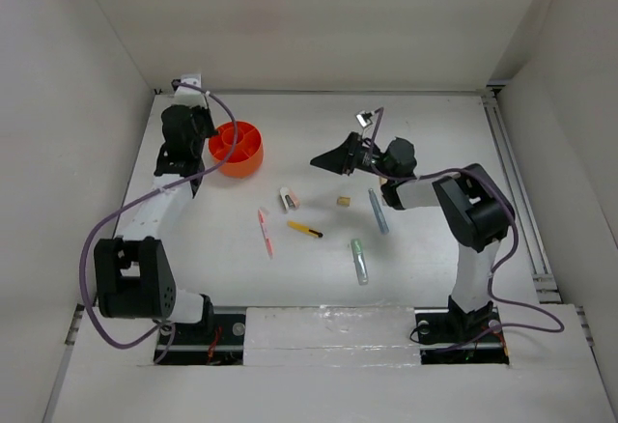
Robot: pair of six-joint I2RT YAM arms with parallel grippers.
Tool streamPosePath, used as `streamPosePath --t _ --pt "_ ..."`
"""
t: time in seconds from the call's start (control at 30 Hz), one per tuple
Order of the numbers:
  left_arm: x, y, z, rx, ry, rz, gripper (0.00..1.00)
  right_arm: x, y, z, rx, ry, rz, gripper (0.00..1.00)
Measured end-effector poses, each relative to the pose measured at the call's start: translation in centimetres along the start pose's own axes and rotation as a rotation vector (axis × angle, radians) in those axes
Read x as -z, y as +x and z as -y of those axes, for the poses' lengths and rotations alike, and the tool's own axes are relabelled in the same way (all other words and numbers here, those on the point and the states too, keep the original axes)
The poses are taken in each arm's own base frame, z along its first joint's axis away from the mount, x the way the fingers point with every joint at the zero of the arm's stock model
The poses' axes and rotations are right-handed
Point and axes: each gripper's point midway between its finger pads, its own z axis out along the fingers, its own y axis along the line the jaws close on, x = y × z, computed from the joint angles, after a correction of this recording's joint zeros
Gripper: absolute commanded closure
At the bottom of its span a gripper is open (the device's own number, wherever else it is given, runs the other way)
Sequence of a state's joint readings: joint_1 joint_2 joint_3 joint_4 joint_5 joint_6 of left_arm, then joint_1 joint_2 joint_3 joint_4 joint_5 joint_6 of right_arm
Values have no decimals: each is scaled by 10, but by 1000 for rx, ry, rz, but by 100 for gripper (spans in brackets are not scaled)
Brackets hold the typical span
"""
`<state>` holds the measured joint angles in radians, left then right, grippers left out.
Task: Sort the stationery into containers
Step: Place the stationery into the container
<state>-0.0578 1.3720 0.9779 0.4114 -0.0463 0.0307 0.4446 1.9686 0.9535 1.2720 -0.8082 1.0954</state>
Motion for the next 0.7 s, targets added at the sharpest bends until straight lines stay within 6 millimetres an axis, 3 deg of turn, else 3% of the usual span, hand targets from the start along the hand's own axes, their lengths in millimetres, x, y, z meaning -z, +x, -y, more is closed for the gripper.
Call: streamPosePath --t 0.17,0.3,0.7 --pt "-27 29 -18 -5 67 -81 100 0 -10 -24 104 -47 4 14" --pt "-36 45 -26 -6 114 -125 100 1 -16 -38 175 -77 14 14" --pt "-43 61 -11 27 257 -155 100 1 -14 -38 202 -84 4 14"
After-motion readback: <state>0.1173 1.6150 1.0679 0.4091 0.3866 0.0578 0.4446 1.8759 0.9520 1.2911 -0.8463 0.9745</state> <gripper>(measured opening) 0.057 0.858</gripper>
